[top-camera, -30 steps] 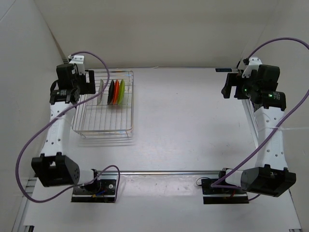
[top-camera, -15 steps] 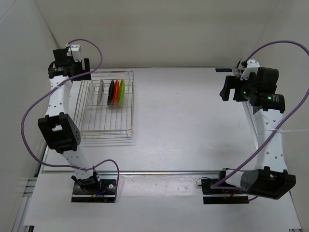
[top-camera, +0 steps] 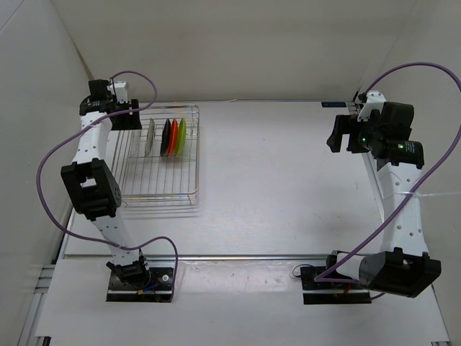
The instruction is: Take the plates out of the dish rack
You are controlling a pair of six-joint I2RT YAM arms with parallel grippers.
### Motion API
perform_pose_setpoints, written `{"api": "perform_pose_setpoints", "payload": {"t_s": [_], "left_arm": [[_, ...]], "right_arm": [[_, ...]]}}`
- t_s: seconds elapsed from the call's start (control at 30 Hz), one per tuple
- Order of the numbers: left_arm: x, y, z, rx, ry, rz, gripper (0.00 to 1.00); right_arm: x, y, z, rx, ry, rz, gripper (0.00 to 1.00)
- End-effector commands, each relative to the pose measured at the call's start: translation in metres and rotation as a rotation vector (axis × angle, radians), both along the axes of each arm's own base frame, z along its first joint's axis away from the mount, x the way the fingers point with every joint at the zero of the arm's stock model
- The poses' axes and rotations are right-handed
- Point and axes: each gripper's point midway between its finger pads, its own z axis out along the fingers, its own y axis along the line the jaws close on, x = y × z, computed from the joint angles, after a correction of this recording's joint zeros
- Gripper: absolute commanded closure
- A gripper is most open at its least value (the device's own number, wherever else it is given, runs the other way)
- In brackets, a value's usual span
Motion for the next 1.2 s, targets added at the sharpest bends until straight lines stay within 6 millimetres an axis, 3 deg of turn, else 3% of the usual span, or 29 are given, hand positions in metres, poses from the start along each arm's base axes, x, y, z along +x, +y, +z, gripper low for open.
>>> {"api": "perform_pose_setpoints", "payload": {"t_s": [0.0, 0.2, 0.47, 0.7, 1.07, 1.17], "left_arm": [[-0.005, -0.003, -0.002, -0.011, 0.013, -0.024, 0.15], [-0.008, -0.004, -0.020, -0.020, 0.055, -0.024, 0.30], [-0.007, -0.003, -0.030, -0.018, 0.075, -0.031, 0.30], [-0.007, -0.003, -0.030, -0.018, 0.075, -0.031, 0.42], [-0.005, -0.003, -0.029, -0.024, 0.076, -0.024, 0.84], [-0.004, -0.005, -0.029, -0.031, 0.074, -0.030, 0.89]], "right_arm": [[0.002, 0.003, 0.016, -0.011, -0.071, 0.026, 0.00], [0.002, 0.003, 0.016, -0.011, -0.071, 0.026, 0.00], [0.002, 0.003, 0.016, -0.011, -0.071, 0.026, 0.00], [0.002, 0.003, 0.016, -0.011, -0.071, 0.026, 0.00], [0.002, 0.003, 0.016, -0.011, -0.071, 0.026, 0.00], [0.003, 0.003, 0.013, -0.010, -0.062, 0.026, 0.00]]}}
